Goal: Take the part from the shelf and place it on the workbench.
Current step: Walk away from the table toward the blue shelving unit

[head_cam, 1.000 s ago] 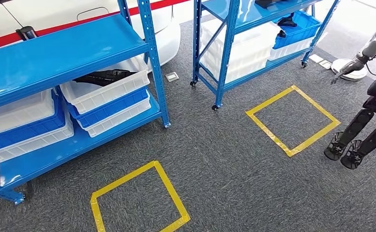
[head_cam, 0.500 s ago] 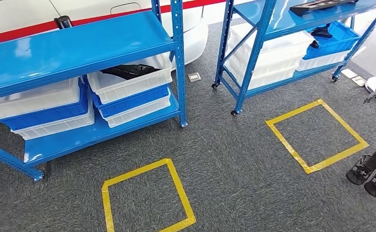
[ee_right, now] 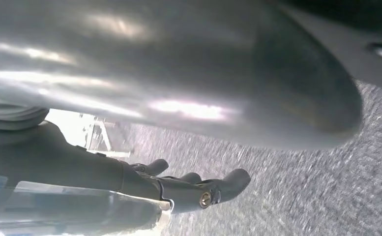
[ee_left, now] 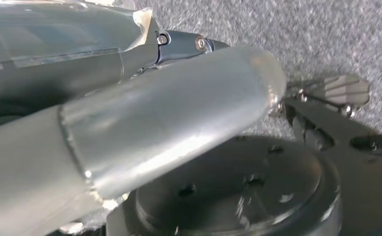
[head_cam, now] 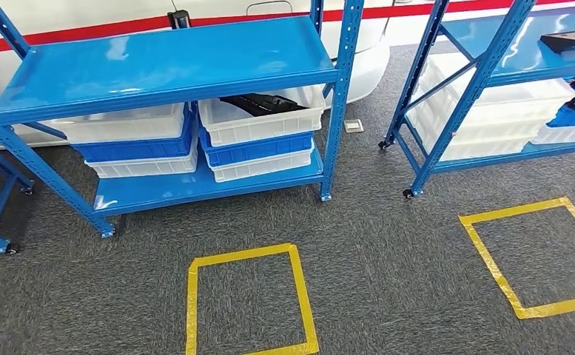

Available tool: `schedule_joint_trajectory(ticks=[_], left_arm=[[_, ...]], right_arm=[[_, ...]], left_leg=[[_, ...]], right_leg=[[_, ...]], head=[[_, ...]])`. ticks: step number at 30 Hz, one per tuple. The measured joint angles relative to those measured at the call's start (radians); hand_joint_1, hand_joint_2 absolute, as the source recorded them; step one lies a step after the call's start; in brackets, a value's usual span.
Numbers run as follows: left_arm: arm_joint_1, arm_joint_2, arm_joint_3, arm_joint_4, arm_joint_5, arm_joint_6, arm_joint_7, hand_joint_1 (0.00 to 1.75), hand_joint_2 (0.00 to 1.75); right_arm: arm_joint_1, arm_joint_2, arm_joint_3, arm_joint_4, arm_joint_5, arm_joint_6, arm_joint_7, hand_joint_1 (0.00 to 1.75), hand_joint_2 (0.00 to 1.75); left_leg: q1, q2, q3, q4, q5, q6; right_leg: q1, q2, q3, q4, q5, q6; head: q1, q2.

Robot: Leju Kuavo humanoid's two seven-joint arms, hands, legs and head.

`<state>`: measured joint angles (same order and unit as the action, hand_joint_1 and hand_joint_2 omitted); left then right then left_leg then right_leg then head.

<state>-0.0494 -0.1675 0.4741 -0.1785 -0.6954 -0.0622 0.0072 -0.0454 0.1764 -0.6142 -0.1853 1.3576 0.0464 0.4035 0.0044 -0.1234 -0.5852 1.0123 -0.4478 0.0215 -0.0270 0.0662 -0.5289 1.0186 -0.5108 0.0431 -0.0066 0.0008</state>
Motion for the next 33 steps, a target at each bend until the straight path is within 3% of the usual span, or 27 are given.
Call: schedule_joint_trajectory(ticks=[2, 4, 6, 8, 9, 10, 11, 13, 15, 17, 18, 19, 21, 22, 24, 25, 27, 28, 30, 33], left_arm=[[0.003, 0.001, 0.003, 0.000, 0.002, -0.001, 0.000, 0.00, 0.00], [0.004, 0.003, 0.006, 0.000, 0.003, -0.002, -0.001, 0.00, 0.00], [0.002, 0.003, 0.007, 0.000, 0.004, -0.002, -0.002, 0.00, 0.00], [0.001, 0.003, 0.008, 0.000, 0.004, -0.002, -0.004, 0.00, 0.00], [0.002, 0.003, 0.008, 0.000, 0.004, -0.002, -0.005, 0.00, 0.00], [0.003, 0.003, 0.008, 0.000, 0.004, -0.002, -0.005, 0.00, 0.00], [0.004, 0.004, 0.008, 0.000, 0.004, -0.002, -0.005, 0.00, 0.00], [0.002, 0.004, 0.009, 0.000, 0.004, -0.002, -0.005, 0.00, 0.00], [-0.003, 0.005, 0.009, 0.000, 0.004, -0.002, -0.008, 0.00, 0.00], [-0.004, 0.005, 0.009, 0.000, 0.005, 0.000, -0.013, 0.00, 0.00], [-0.002, 0.005, 0.010, 0.000, 0.007, 0.001, -0.016, 0.00, 0.00], [-0.001, 0.005, 0.012, 0.000, 0.010, 0.003, -0.018, 0.00, 0.00], [-0.001, 0.004, 0.017, 0.000, 0.016, 0.003, -0.024, 0.00, 0.00], [-0.002, 0.004, 0.021, 0.000, 0.020, 0.001, -0.027, 0.00, 0.00], [-0.002, 0.003, 0.027, 0.000, 0.027, -0.005, -0.034, 0.00, 0.00], [-0.001, 0.003, 0.030, 0.000, 0.031, -0.008, -0.038, 0.00, 0.00], [0.001, 0.002, 0.036, 0.000, 0.036, -0.012, -0.048, 0.00, 0.00], [0.001, 0.002, 0.039, 0.000, 0.037, -0.013, -0.051, 0.00, 0.00], [0.001, 0.002, 0.045, 0.000, 0.039, -0.014, -0.056, 0.00, 0.00], [0.001, 0.003, 0.053, 0.000, 0.043, -0.012, -0.059, 0.00, 0.00]], right_arm=[[-0.002, 0.002, 0.000, 0.000, 0.000, 0.000, -0.002, 0.00, 0.00], [-0.001, 0.004, 0.000, 0.000, 0.000, 0.000, -0.004, 0.00, 0.00], [0.002, 0.005, 0.000, 0.000, 0.001, 0.000, -0.006, 0.00, 0.00], [0.005, 0.004, 0.000, 0.000, 0.001, 0.000, -0.006, 0.00, 0.00], [0.005, 0.003, 0.000, 0.000, 0.001, 0.000, -0.006, 0.00, 0.00], [0.005, 0.003, 0.000, 0.000, 0.001, 0.000, -0.006, 0.00, 0.00], [0.005, 0.003, 0.000, 0.000, 0.001, 0.000, -0.006, 0.00, 0.00], [0.003, 0.004, 0.000, 0.000, 0.001, 0.000, -0.006, 0.00, 0.00], [0.002, 0.005, 0.000, 0.000, 0.001, 0.000, -0.006, 0.00, 0.00], [-0.002, 0.005, 0.000, -0.001, 0.001, -0.002, -0.009, 0.00, 0.00], [-0.003, 0.005, 0.000, -0.001, 0.001, -0.004, -0.014, 0.00, 0.00], [-0.002, 0.005, 0.000, -0.002, 0.001, -0.006, -0.021, 0.00, 0.00], [0.000, 0.005, 0.000, -0.002, -0.001, -0.011, -0.034, 0.00, 0.00], [0.001, 0.005, -0.001, -0.002, -0.002, -0.013, -0.037, 0.00, 0.00], [0.002, 0.005, -0.003, -0.002, -0.004, -0.017, -0.041, 0.00, 0.00], [0.001, 0.004, -0.004, -0.002, -0.005, -0.018, -0.042, 0.00, 0.00], [0.001, 0.003, -0.004, -0.002, -0.007, -0.020, -0.043, 0.00, 0.00], [0.002, 0.003, -0.005, -0.002, -0.007, -0.021, -0.043, 0.00, 0.00], [0.001, 0.004, -0.005, -0.002, -0.008, -0.021, -0.043, 0.00, 0.00], [0.000, 0.006, -0.005, -0.002, -0.008, -0.021, -0.043, 0.00, 0.00]], left_leg=[[0.003, -0.009, -0.006, 0.001, 0.001, -0.008], [0.005, 0.032, -0.027, 0.043, -0.023, -0.015], [0.005, 0.094, -0.085, 0.160, -0.086, -0.021], [0.007, 0.117, -0.149, 0.282, -0.131, -0.024], [0.007, 0.121, -0.160, 0.303, -0.130, -0.023], [0.007, 0.124, -0.148, 0.278, -0.108, -0.021], [0.006, 0.132, -0.116, 0.220, -0.077, -0.017], [0.000, 0.182, -0.039, 0.082, -0.029, -0.004], [-0.009, 0.208, -0.005, 0.022, -0.022, 0.007], [-0.010, 0.182, -0.002, 0.014, -0.020, 0.015], [-0.008, 0.171, 0.003, 0.005, -0.015, 0.020], [-0.004, 0.161, 0.009, -0.003, -0.008, 0.026], [0.001, 0.141, 0.015, -0.013, 0.000, 0.034], [0.002, 0.129, 0.014, -0.013, 0.001, 0.036], [0.002, 0.108, 0.015, -0.013, -0.002, 0.035], [0.003, 0.099, 0.017, -0.012, -0.004, 0.033], [0.005, 0.086, 0.025, -0.011, -0.013, 0.026], [0.003, 0.081, 0.028, -0.008, -0.019, 0.019], [-0.002, 0.076, 0.032, -0.004, -0.032, 0.007], [0.002, 0.081, 0.034, 0.002, -0.045, -0.007]], right_leg=[[-0.002, -0.019, 0.006, -0.003, 0.004, -0.017], [-0.004, -0.043, 0.010, -0.005, 0.007, -0.032], [0.001, -0.070, 0.010, -0.005, 0.005, -0.044], [0.007, -0.100, 0.009, -0.005, 0.001, -0.050], [0.009, -0.115, 0.009, -0.005, -0.001, -0.052], [0.010, -0.127, 0.009, -0.005, -0.003, -0.053], [0.011, -0.139, 0.010, -0.005, -0.006, -0.053], [0.017, -0.159, 0.019, -0.005, -0.014, -0.048], [0.023, -0.178, 0.029, -0.008, -0.023, -0.038], [0.028, -0.197, 0.039, -0.014, -0.028, -0.027], [0.028, -0.189, 0.044, -0.010, -0.032, -0.023], [0.028, -0.165, 0.040, 0.011, -0.045, -0.022], [0.022, -0.100, -0.009, 0.114, -0.091, -0.024], [0.020, -0.080, -0.049, 0.184, -0.116, -0.025], [0.016, -0.069, -0.106, 0.265, -0.128, -0.015], [0.014, -0.069, -0.110, 0.251, -0.109, -0.004], [0.005, -0.068, -0.069, 0.126, -0.038, 0.019], [0.003, -0.067, -0.044, 0.060, -0.008, 0.023], [0.005, -0.065, -0.021, -0.005, 0.016, 0.009], [0.006, -0.066, -0.013, -0.010, 0.015, -0.024]], head=[[-0.002, 0.000], [-0.008, 0.000], [-0.016, 0.000], [-0.017, 0.000], [-0.017, 0.000], [-0.018, 0.000], [-0.018, 0.000], [-0.017, 0.000], [-0.015, 0.000], [-0.013, 0.000], [-0.012, 0.000], [-0.010, 0.000], [-0.003, 0.000], [-0.001, 0.000], [0.000, 0.000], [0.000, 0.000], [0.001, 0.000], [0.002, 0.000], [0.002, 0.000], [-0.001, 0.000]])
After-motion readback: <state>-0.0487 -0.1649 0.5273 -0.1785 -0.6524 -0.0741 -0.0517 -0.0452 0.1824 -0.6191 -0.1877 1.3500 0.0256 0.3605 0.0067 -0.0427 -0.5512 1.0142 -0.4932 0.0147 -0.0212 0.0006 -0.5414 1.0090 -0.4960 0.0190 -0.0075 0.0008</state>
